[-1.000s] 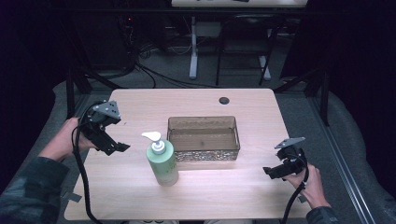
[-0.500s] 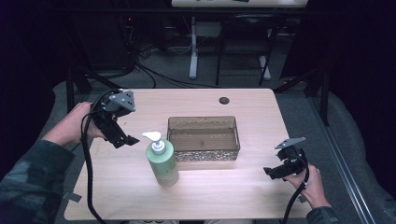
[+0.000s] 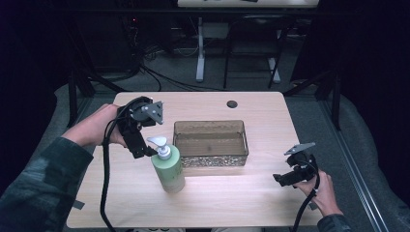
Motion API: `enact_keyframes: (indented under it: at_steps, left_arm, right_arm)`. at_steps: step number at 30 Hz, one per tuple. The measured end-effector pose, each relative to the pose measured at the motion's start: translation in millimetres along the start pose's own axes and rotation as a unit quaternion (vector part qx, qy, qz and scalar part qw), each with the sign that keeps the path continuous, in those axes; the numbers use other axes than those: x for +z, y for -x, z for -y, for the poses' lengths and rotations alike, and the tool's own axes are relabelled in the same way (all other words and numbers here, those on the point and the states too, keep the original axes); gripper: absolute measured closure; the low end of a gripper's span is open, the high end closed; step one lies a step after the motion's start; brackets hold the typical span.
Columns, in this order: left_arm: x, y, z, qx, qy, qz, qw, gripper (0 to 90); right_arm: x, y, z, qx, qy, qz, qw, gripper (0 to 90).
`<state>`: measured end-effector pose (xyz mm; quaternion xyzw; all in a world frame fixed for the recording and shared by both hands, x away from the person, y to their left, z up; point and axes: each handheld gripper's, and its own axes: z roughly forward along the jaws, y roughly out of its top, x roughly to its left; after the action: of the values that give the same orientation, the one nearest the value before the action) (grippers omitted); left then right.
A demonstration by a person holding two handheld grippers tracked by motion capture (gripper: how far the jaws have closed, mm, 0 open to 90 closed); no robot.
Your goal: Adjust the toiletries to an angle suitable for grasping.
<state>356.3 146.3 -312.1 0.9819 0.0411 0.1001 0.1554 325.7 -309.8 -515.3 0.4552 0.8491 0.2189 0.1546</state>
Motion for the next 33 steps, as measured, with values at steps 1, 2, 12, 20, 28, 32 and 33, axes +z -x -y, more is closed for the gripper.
enact_keyframes:
  at_steps: [1, 2, 12, 20, 28, 32, 33]
  left_arm:
    - [0.4, 0.4, -1.4, 0.001, -0.003, 0.001, 1.0000, 0.1]
    - [0.8, 0.7, -2.7, 0.001, -0.007, 0.003, 1.0000, 0.2]
    - [4.6, 1.1, -9.0, 0.017, -0.019, 0.001, 0.9997, 16.8]
    - [8.4, 2.0, -12.4, 0.029, -0.024, 0.013, 0.9992, 37.3]
    - [13.3, 1.6, -17.0, 0.041, -0.040, 0.029, 0.9980, 51.1]
    - [14.5, 1.6, -19.0, 0.045, -0.042, 0.037, 0.9974, 56.7]
    - [14.7, 1.7, -19.4, 0.047, -0.043, 0.039, 0.9972, 57.8]
  right_arm:
    - [0.0, 0.0, 0.0, 0.000, 0.000, 0.000, 1.0000, 0.0]
    - [0.1, -0.1, 0.0, 0.000, 0.000, 0.000, 1.0000, 0.0]
    - [1.2, -1.2, 0.1, 0.002, -0.004, -0.001, 1.0000, 0.0]
    - [2.9, -1.4, 0.3, -0.004, -0.012, 0.002, 0.9999, 0.0]
    - [3.3, -2.2, 0.2, -0.004, -0.015, 0.003, 0.9999, 0.0]
    - [4.4, -2.6, 0.5, -0.010, -0.020, 0.007, 0.9997, 0.0]
    - [4.5, -2.7, 0.5, -0.012, -0.023, 0.007, 0.9996, 0.0]
